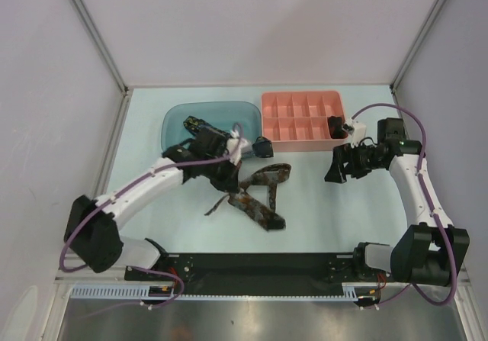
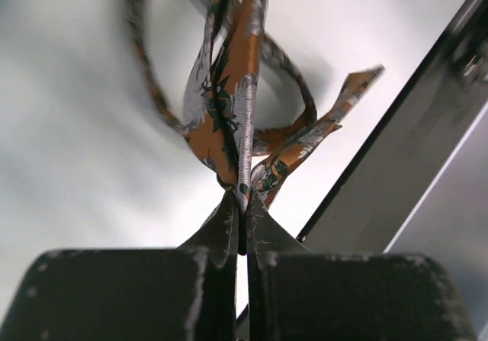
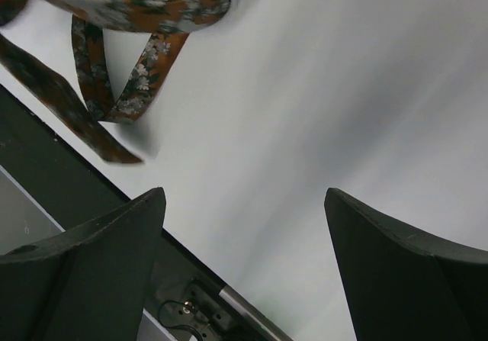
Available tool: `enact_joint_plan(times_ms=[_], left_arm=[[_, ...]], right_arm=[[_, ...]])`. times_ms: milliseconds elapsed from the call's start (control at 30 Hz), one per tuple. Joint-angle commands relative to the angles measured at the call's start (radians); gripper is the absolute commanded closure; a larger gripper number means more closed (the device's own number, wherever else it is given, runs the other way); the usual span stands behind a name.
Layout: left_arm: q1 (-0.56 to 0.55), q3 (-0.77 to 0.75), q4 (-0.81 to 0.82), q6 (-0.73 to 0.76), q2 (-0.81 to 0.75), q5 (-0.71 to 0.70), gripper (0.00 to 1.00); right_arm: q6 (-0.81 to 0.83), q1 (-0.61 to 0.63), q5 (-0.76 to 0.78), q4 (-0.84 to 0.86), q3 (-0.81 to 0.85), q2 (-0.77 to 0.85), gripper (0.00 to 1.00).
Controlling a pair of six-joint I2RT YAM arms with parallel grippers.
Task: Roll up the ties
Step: Flatten out the tie at the center of the board.
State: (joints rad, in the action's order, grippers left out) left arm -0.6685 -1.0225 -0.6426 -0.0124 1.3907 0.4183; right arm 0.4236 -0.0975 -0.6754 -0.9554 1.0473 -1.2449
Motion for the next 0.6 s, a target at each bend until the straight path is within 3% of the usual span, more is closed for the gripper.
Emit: enact_joint_plan(times_ms=[0, 100, 233, 300, 400, 567], left_arm=[[0.177, -0.146, -0.161, 0.047, -0.148, 0.222, 1.0], [0.216, -0.233, -0.336, 0.141, -0.217, 0.263, 1.0], [0.224, -0.468, -0.592, 0.259, -0.275, 0.24, 1.0], [0.224, -0.539, -0.629, 0.272, -0.309, 0.258, 1.0], [0.213, -0.608, -0.556, 0.176, -0.328, 0.362, 1.0], [-0.066, -0.6, -0.223, -0.033, -0.153, 0.277, 1.0]], right_arm=[[-0.025, 0.044, -0.027, 0.082, 0.014, 0.018, 0.11], [-0.037, 0.054, -0.032, 0.099, 0.031, -0.01, 0.11], [-0.042, 0.047, -0.049, 0.089, 0.06, -0.047, 0.13], [-0.037, 0.039, -0.053, 0.089, 0.065, -0.039, 0.13], [-0.031, 0.018, -0.053, 0.08, 0.082, -0.024, 0.13], [0.052, -0.091, -0.02, -0.023, 0.131, -0.001, 0.13]])
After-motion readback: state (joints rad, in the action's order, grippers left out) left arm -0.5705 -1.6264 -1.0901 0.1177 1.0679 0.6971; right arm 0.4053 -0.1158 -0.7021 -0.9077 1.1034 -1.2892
